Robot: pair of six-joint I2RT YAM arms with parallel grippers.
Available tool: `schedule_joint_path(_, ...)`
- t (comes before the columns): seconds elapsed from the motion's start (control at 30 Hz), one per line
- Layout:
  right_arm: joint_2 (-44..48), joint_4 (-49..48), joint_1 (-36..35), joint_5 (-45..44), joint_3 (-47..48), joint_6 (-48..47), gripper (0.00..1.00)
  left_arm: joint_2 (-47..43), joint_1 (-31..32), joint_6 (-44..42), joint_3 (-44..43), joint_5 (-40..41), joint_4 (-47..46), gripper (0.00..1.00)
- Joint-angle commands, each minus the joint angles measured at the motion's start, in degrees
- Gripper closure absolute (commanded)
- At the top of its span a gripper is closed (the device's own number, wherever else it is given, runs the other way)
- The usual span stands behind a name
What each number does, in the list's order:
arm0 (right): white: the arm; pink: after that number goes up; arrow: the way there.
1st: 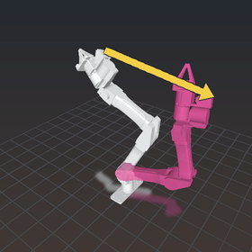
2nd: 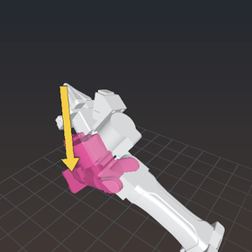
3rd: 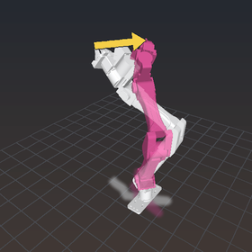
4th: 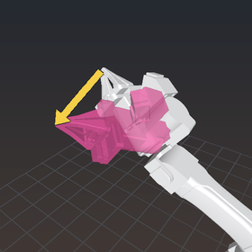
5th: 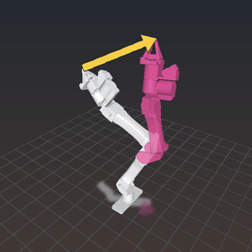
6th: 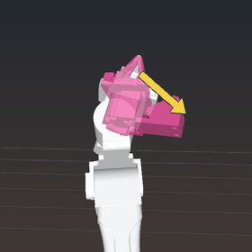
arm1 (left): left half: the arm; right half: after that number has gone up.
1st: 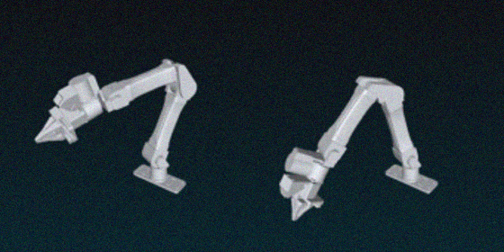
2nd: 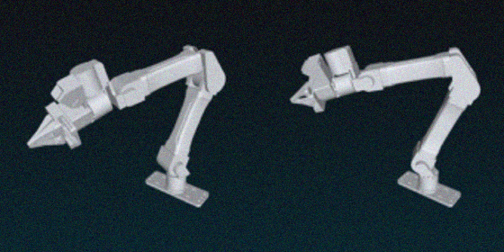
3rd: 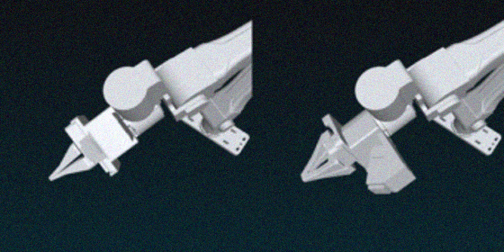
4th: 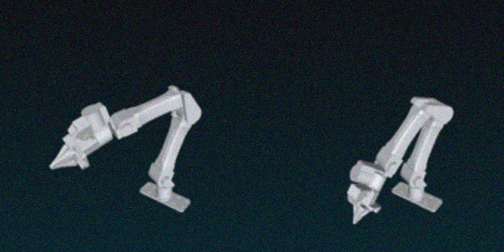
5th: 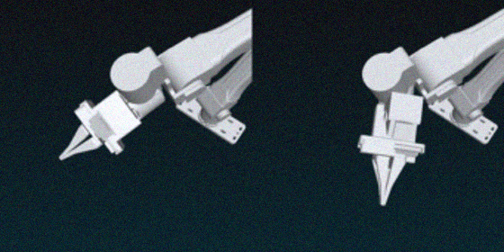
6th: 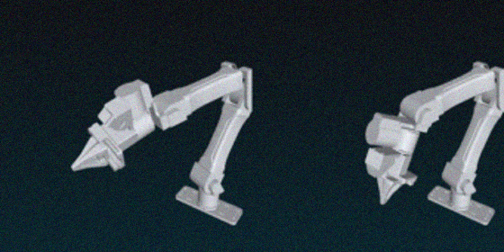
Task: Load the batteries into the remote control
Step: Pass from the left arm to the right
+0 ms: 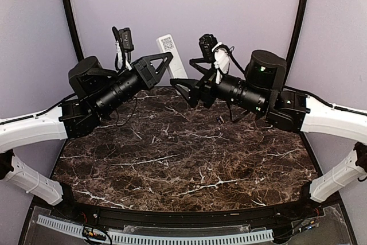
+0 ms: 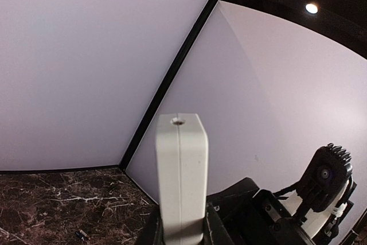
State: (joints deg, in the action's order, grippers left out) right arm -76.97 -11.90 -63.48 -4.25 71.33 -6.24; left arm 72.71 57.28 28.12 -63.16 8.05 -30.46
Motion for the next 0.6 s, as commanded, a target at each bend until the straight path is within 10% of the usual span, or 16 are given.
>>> schedule_joint_path(0.0,-1.87,2.39,-0.7,-4.78,1.99,3.3,0.16,-0.15,-0.17,-0.34,0.79,0.54,-4.06,1.0)
schedule_joint_path(0.23,-4.15,3.38,-0.81,-8.2,2.2,1.31,0.26,-0.07,-0.15,0.71,1.37,0.09,-5.08,1.0)
schedule_joint_path(0.57,-3.94,2.62,-1.52,-7.38,2.26,-2.48,0.92,-0.8,-0.14,2.42,3.21,0.75,-4.77,1.0)
